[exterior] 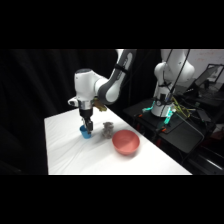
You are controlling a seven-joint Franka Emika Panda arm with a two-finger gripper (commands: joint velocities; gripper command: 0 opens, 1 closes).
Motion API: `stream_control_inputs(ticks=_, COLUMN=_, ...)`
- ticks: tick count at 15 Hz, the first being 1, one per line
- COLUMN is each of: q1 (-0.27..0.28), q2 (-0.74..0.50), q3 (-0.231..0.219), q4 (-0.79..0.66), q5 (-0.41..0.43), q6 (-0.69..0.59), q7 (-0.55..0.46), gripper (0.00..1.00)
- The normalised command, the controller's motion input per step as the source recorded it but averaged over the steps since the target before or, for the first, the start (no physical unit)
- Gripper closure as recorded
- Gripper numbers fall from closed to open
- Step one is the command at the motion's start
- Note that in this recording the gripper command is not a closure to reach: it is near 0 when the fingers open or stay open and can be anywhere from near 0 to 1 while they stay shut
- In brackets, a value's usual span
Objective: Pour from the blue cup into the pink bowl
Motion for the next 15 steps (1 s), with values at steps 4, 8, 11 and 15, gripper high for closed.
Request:
stream_control_inputs(ticks=4, q1=-0.069, q2=0.18, q3=0.040, q4=0.17, q5=0.098, q6=0.09, q7=-0.06, gripper=0.00)
stream_control_inputs(ticks=8, q1=-0.081, q2=0.17, q3=0.067, q4=0.18, q5=0.129, q6=0.07, q7=-0.07, gripper=0.00)
stream_control_inputs(ticks=11, q1=-0.125, q2=0.12, q3=0.100, q4=0.17, q5=0.159, q6=-0.02, q7=-0.12, gripper=1.00)
stream_control_inputs(ticks=15, q1=-0.076, q2=0.04, q3=0.060, q4=0.15, q5=0.104, q6=-0.07, q7=-0.10, gripper=1.00)
